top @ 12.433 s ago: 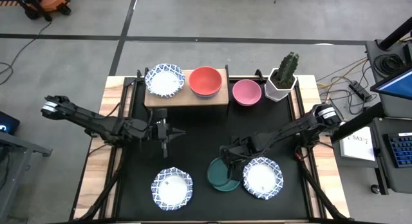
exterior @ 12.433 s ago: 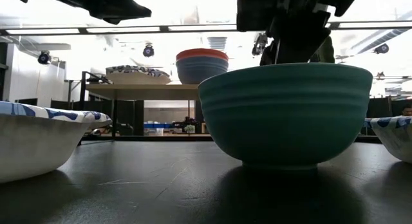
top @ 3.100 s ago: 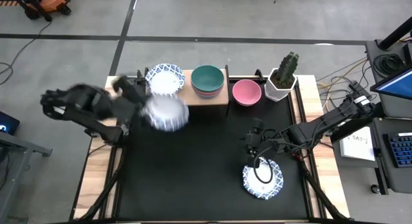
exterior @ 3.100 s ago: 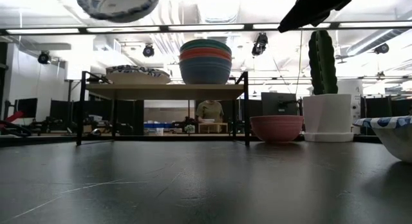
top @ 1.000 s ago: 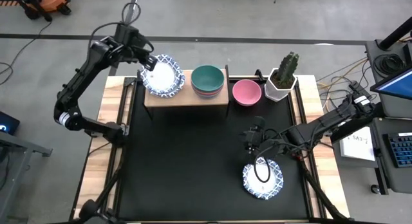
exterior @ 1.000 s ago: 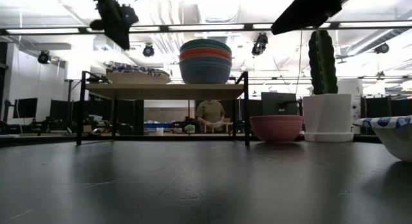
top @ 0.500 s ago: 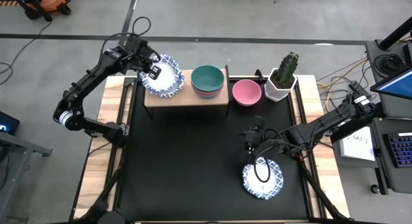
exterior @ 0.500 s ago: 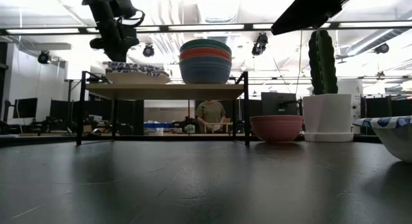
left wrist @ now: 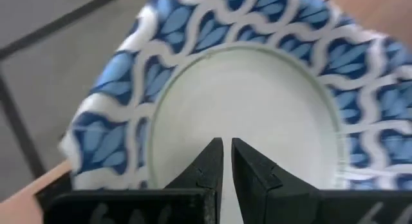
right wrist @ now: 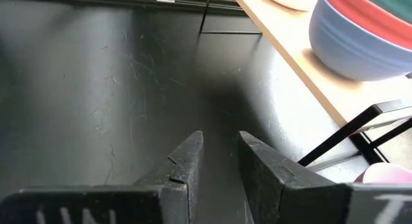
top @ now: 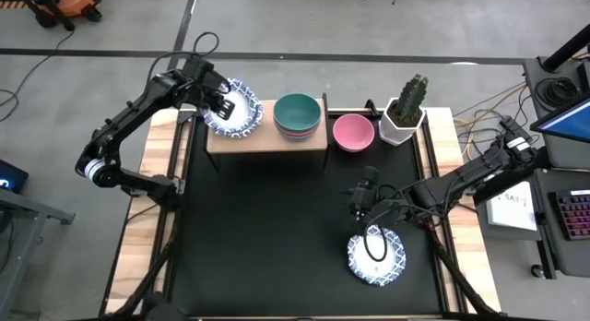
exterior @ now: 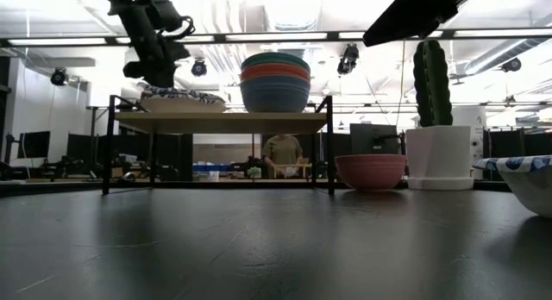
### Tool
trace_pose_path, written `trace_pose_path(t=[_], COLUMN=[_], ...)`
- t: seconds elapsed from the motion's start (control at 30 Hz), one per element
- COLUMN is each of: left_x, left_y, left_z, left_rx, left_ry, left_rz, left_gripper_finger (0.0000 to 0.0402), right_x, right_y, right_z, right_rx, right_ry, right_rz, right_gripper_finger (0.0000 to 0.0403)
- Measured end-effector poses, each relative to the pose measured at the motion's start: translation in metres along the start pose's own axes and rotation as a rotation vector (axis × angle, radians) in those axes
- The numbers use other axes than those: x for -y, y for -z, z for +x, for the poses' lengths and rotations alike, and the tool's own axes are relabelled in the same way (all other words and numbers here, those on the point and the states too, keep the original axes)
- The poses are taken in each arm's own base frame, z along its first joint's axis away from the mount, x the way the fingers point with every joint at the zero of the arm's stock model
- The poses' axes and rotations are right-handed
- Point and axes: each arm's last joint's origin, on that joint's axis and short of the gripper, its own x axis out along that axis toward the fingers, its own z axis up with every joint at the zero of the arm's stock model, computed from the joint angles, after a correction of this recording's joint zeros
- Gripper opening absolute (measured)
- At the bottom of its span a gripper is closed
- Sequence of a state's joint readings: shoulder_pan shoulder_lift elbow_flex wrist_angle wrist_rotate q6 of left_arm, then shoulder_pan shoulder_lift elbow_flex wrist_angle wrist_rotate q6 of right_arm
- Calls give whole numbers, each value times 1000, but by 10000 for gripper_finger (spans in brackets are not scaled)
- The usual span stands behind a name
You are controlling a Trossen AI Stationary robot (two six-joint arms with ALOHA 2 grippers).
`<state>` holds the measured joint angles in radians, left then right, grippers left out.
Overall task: Place and stack bowls onto a shelf
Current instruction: Stack the white patterned bowl on top of the white patterned bowl on the shelf
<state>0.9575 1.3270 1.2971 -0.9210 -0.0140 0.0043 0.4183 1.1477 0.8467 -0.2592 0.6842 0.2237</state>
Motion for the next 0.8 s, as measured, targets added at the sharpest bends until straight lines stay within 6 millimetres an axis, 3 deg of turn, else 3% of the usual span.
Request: trace_pose_path(t=[0.37, 0.57, 0.8], left_x=[3, -6, -13], left_y=[-15, -21, -28], left_z=[-21, -30, -32], left_rx=[87, 131, 187], left_ry=[93, -209, -377], left_rz=[-14, 19, 29], left_gripper_finger=[2, 1, 1], right_x=[0, 0, 0], right_y=[0, 0, 0], right_z=[0, 0, 0], right_rx=[2, 2, 3], right_ry=[-1, -1, -1], right_rz=[2, 3, 6], right_gripper_finger=[84, 84, 84])
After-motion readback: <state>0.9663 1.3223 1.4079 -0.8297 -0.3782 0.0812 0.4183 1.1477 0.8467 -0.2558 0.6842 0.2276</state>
